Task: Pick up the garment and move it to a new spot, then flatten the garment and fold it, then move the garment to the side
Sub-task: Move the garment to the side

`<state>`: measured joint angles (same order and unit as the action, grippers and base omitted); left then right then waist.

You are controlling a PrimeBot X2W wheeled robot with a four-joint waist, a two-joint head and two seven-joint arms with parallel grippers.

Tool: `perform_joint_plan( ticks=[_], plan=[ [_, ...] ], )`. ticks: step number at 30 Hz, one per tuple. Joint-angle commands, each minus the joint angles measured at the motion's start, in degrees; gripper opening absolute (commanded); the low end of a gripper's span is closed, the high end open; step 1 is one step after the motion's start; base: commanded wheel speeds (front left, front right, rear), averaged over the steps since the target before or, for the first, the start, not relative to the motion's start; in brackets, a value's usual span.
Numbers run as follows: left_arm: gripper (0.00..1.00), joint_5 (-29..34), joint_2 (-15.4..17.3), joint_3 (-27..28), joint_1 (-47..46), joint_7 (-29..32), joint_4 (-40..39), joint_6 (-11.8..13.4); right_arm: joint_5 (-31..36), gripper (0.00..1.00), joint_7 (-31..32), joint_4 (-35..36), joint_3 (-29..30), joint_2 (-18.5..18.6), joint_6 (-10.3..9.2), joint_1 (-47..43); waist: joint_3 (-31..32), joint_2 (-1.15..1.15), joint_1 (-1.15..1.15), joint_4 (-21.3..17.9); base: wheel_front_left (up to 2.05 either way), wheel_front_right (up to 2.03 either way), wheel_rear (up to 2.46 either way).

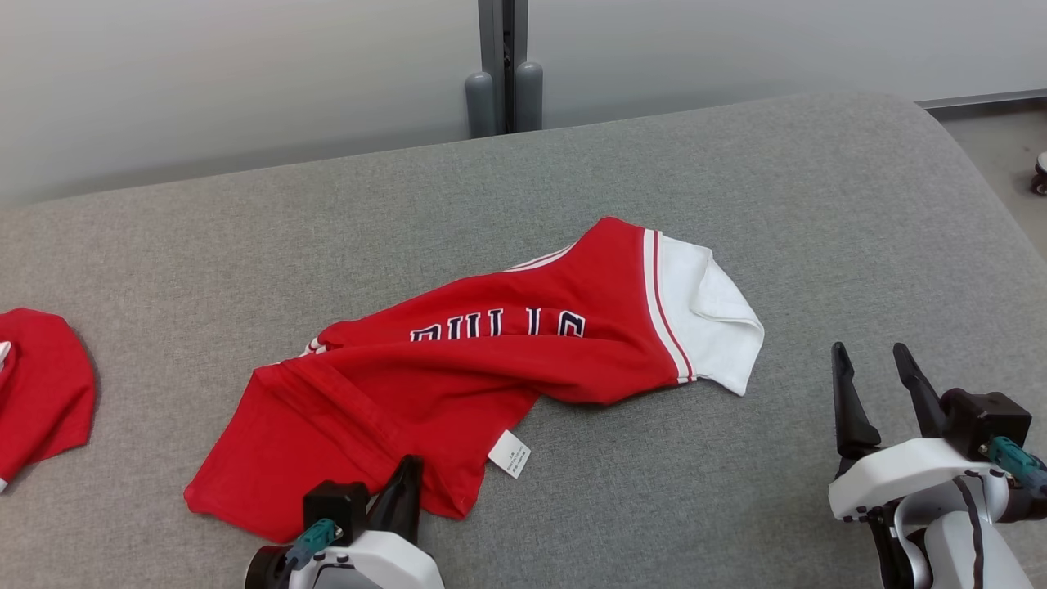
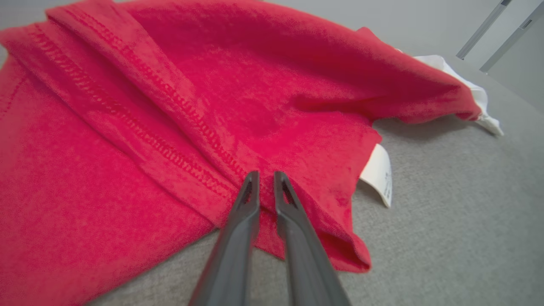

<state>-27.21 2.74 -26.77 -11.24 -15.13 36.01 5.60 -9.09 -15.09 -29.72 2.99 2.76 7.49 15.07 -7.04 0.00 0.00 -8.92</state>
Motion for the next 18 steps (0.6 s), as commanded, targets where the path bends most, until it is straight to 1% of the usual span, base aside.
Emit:
perform_joint_plan(
  ticks=[1, 5, 9, 12, 15, 16, 17, 18],
  plan=[
    [0.00, 0.1, 0.3, 0.6, -1.4, 0.0, 0.5, 0.5, -0.1, 1.00, -0.1, 0.1, 0.3, 0.3, 0.00, 0.7, 0.0, 0.00, 0.00, 0.0, 0.00, 0.00, 0.00],
    [0.00, 0.6, 0.3, 1.6, -1.3, 0.0, 0.9, 0.1, -0.4, 1.00, -0.1, 0.2, 0.8, 0.3, 0.00, 0.6, 0.0, 0.00, 0.00, 0.3, 0.00, 0.00, 0.00],
    [0.00, 1.4, 0.3, 2.4, -1.3, 0.0, -0.9, -0.3, -0.8, 1.00, -0.1, 0.2, 0.9, 0.3, 0.00, 0.6, -0.1, 0.00, 0.00, 0.8, 0.00, 0.00, 0.00],
    [0.00, 1.8, 0.3, 1.9, -1.1, 0.0, -2.4, -0.5, -1.0, 1.00, -0.1, -0.1, 0.8, 0.3, 0.00, 0.5, -0.1, 0.00, 0.00, 1.1, 0.00, 0.00, 0.00],
    [0.00, 2.0, 0.3, 1.2, -1.4, 0.0, -3.2, -0.1, -1.2, 1.00, -0.1, -0.3, 0.5, 0.3, 0.00, 0.7, -0.2, 0.00, 0.00, 1.1, 0.00, 0.00, 0.00],
    [0.22, 2.1, 0.3, 1.1, -1.6, 0.0, -3.4, 0.2, -1.2, 1.00, -0.1, -0.3, 0.4, 0.3, 0.00, 0.8, -0.3, 0.00, 0.00, 1.1, 0.00, 0.00, 0.00],
    [0.66, 2.6, 0.3, 0.8, -1.8, 0.0, -3.6, 0.5, -1.3, 1.00, -0.1, -0.4, 0.4, 0.3, 0.00, 0.9, -0.3, 0.00, 0.00, 1.0, 0.00, 0.00, 0.00],
    [1.00, 2.5, 0.3, 0.5, -1.9, 0.0, -3.7, 0.7, -1.3, 1.00, -0.1, -0.5, 0.3, 0.3, 0.00, 0.9, -0.4, 0.00, 0.00, 0.9, 0.00, 0.00, 0.00]
  ],
)
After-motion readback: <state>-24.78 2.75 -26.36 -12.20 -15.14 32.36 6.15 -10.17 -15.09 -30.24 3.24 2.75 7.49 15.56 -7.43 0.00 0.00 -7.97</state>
